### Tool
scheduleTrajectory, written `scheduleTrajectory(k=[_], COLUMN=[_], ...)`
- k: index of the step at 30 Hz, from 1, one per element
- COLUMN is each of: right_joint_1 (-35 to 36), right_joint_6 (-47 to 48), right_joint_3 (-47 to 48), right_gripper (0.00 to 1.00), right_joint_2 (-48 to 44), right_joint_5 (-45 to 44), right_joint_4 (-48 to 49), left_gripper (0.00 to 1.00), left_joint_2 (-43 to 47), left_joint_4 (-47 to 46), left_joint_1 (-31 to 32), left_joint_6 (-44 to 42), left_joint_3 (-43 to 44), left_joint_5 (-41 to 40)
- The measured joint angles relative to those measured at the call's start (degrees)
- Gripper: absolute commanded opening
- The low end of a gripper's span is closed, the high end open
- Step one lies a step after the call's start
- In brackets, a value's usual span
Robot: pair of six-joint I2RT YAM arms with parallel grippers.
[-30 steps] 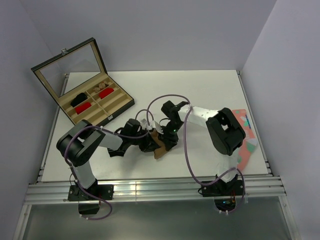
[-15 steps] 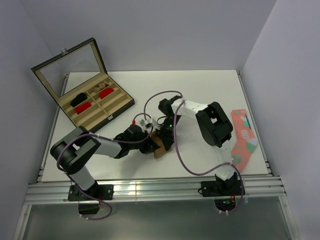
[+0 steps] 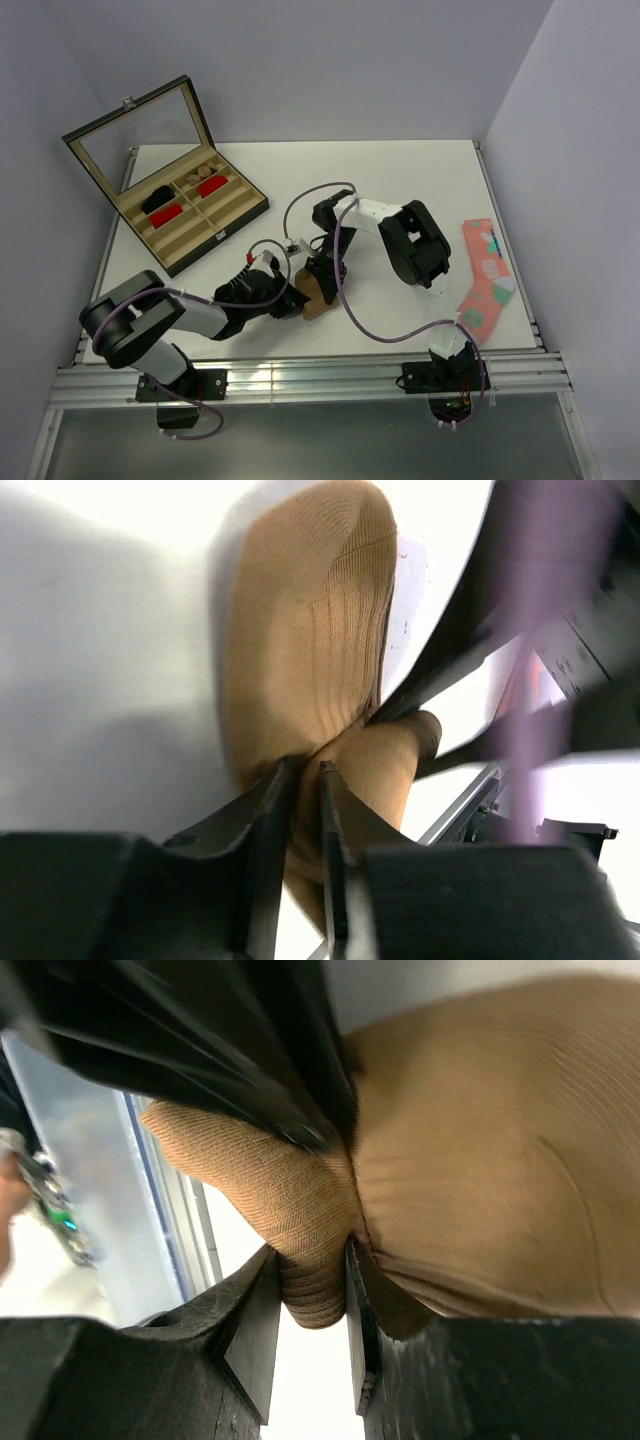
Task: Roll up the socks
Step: Roll the sock at the center of the board.
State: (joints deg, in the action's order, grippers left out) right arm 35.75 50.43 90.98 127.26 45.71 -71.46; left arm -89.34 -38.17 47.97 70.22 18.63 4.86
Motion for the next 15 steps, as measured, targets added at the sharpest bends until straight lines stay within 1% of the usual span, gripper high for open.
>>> scheduleTrajectory(k=[2, 5, 10, 15], right_joint_1=[-0.7, -1.5, -1.7, -1.8], right_joint_6=[-1.7, -3.7, -5.9, -7.5], right_joint_3=[0.2, 0.2, 0.5, 2.1], right_gripper=[0.29, 0.29, 0.29, 0.29], right_joint_2=[0.4, 1.0, 1.5, 2.9], right_joint_5=[0.2, 0.3, 0.2, 0.0], right_joint_4=[-0.1, -0.3, -0.4, -1.8], left_gripper=[0.32, 0.32, 0.32, 0.33], left_joint_2=[2.3, 4.9, 6.9, 12.0], left_joint_4=[-0.7, -1.6, -2.1, 1.3], left_joint_1=[0.3, 0.8, 1.5, 3.6], left_joint_6=[0.4, 0.8, 0.9, -1.2], left_joint_3=[-2.1, -4.9, -6.9, -8.7], left_joint_5=[-2.1, -4.5, -7.1, -12.2])
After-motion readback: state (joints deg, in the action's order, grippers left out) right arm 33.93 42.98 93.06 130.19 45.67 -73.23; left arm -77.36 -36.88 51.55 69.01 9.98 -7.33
